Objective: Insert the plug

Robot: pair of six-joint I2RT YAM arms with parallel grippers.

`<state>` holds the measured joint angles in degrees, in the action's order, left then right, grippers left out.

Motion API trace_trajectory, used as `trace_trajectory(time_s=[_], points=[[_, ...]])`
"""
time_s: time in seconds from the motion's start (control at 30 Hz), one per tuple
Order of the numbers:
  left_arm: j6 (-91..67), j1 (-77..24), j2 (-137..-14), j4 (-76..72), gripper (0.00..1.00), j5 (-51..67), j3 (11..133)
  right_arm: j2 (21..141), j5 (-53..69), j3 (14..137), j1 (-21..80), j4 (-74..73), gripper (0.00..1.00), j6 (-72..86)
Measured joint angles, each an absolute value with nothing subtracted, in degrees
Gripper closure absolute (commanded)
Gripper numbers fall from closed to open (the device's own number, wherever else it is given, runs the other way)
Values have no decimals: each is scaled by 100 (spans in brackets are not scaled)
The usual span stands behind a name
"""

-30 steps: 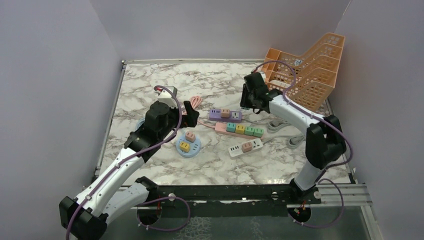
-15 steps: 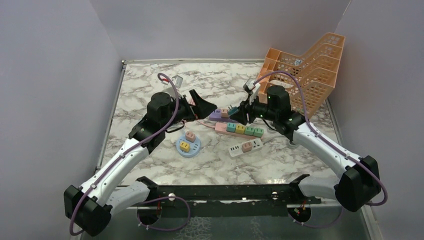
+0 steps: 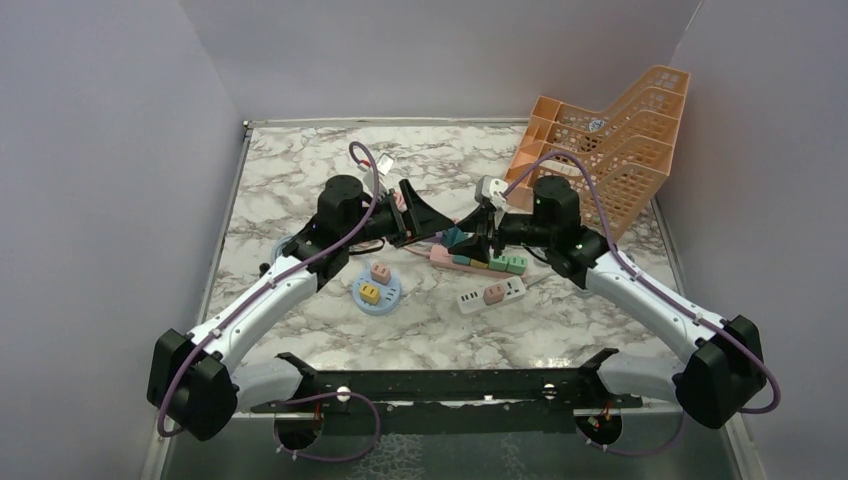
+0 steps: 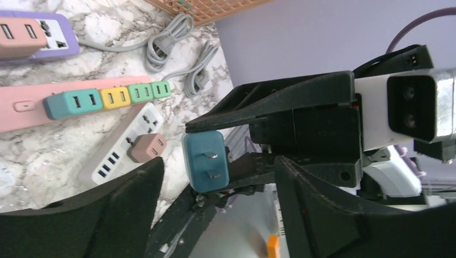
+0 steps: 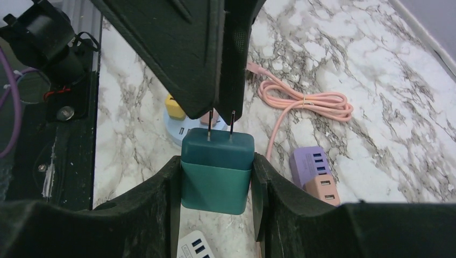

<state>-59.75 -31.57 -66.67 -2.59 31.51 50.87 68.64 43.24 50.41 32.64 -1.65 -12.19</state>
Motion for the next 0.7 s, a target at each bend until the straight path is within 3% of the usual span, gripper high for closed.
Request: trace_trajectory(time_s=[0.27,0.4,0.53,0.7], points=[[-6123,-3197,-6901,-314,53,3345,5122,7052,4506,5223,3334,-148,76,-1361],[-6149,-3236,-7089,-239,74,3444,5122,7194,4523,5336,3345,-141,74,-1361],[-6036,-3223,-7144,-80,86,3439,5192,7255,4501,5352,3339,-178,57,-1308],[-5677,-3234,-7050,-60,91,3376,5236,7216,4359,5365,3343,-145,33,-770]])
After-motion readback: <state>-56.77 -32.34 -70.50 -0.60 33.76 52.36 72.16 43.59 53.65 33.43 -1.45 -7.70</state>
